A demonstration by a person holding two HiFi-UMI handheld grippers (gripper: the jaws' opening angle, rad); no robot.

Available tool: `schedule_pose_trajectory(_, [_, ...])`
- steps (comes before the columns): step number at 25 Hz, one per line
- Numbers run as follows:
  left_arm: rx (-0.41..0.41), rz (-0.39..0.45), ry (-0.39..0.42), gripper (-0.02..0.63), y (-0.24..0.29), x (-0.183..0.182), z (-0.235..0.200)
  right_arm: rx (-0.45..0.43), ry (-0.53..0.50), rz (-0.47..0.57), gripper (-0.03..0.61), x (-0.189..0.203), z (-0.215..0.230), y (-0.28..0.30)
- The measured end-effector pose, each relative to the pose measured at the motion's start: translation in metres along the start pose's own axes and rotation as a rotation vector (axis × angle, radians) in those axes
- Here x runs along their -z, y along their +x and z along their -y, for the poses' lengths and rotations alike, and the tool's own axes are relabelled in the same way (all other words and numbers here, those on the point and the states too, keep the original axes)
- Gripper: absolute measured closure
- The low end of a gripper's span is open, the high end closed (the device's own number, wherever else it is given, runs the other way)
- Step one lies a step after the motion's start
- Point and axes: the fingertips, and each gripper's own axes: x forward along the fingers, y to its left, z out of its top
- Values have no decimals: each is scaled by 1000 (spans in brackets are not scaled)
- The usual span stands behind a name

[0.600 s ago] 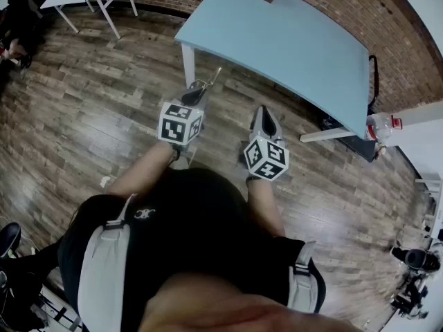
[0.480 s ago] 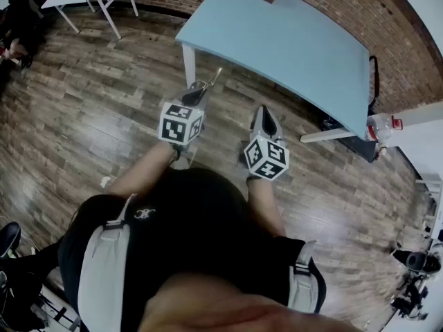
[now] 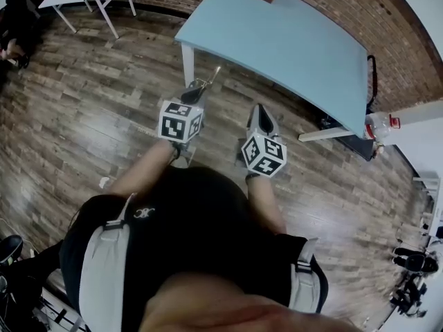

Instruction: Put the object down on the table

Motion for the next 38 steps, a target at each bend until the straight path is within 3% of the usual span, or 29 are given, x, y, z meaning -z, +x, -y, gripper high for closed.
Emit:
schedule_pose_trajectory(16, [41,-48,1,607,7,8,-36,31,-13,-24,565,15,-32,17])
schedule_pose_trajectory(29, [78,-45,15,607,-2,1,-93,47,-24,-27,565,27,-90,48])
schedule_pose_trajectory(38, [80,-39,0,607,0,-1,-107,36,-42,-28,564,24,-103,62])
